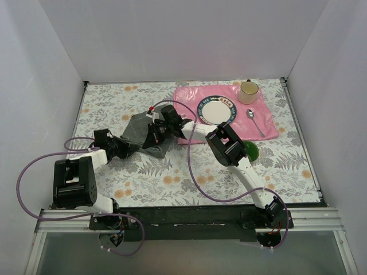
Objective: Fold the napkin, place the utensils inside, and roll it up
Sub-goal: Roll the napkin with the utensil
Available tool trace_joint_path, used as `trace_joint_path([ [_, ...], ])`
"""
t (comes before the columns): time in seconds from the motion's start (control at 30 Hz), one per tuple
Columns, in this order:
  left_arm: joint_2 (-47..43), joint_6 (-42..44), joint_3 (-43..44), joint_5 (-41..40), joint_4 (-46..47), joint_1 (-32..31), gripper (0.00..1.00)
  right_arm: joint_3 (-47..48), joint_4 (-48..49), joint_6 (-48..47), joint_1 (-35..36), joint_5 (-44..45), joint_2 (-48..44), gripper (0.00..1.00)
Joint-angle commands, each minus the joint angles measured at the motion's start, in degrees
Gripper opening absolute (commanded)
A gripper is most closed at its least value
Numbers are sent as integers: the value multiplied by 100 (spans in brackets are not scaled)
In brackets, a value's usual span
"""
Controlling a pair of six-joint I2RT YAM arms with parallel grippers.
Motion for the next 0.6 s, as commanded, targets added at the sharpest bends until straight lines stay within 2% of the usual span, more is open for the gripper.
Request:
trace_joint_path([
  [0.0,61,-41,213,-42,289,-80,0,72,-526,-366,-87,493,268,1],
  [0.5,641,82,477,-428,368,-81,0,213,-807,-594,-61,510,206,1],
  [0.57,737,109,529,-490,360,-80,0,343,-1070,-673,-61,545,206,1],
])
